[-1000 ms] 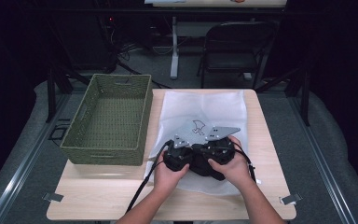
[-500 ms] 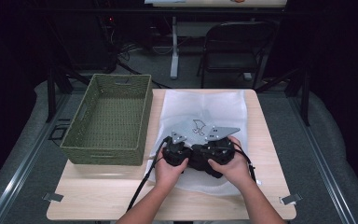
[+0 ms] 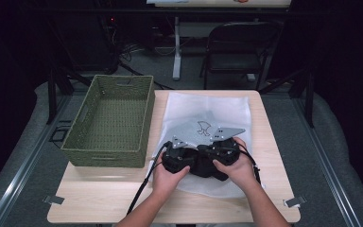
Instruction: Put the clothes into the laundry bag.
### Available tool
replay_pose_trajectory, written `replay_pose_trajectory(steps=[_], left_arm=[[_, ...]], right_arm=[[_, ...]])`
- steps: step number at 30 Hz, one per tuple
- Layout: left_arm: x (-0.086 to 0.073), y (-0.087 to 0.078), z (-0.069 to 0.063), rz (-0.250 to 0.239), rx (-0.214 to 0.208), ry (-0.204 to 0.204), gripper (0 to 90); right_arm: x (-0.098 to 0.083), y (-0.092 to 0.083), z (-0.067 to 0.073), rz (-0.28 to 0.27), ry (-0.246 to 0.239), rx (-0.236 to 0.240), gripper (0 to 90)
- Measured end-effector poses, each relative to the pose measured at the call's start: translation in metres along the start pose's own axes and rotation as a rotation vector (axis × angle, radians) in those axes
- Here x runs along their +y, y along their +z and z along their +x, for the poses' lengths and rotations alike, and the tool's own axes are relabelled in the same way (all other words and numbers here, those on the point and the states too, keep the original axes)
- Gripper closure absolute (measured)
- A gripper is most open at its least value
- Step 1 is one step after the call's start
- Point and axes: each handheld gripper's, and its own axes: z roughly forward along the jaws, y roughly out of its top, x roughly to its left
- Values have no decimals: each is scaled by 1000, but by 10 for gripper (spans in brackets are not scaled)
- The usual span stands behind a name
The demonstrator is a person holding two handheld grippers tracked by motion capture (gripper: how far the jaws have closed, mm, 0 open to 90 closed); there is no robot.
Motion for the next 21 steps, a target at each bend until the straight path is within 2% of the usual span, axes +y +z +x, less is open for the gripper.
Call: replay_pose_trajectory(steps=[2,5,12,13,18,21], left_arm=[[-2,-7,-1,8,-18,11,468],[-5,-18,-1,21,-21,24,436],[-14,-38,0,30,-16,52,435],[-16,-40,0,30,-22,45,435],[-22,-44,0,49,-35,64,439],[-27,-41,-2,70,-63,72,447]], right_arm=[[0,0,0,0,1,-2,892],[0,0,0,3,0,-3,892],[0,0,0,-1,2,-4,892],[0,0,0,-1,1,-4,892],[0,0,0,1,0,-3,892],[0,0,0,1,1,-3,892]])
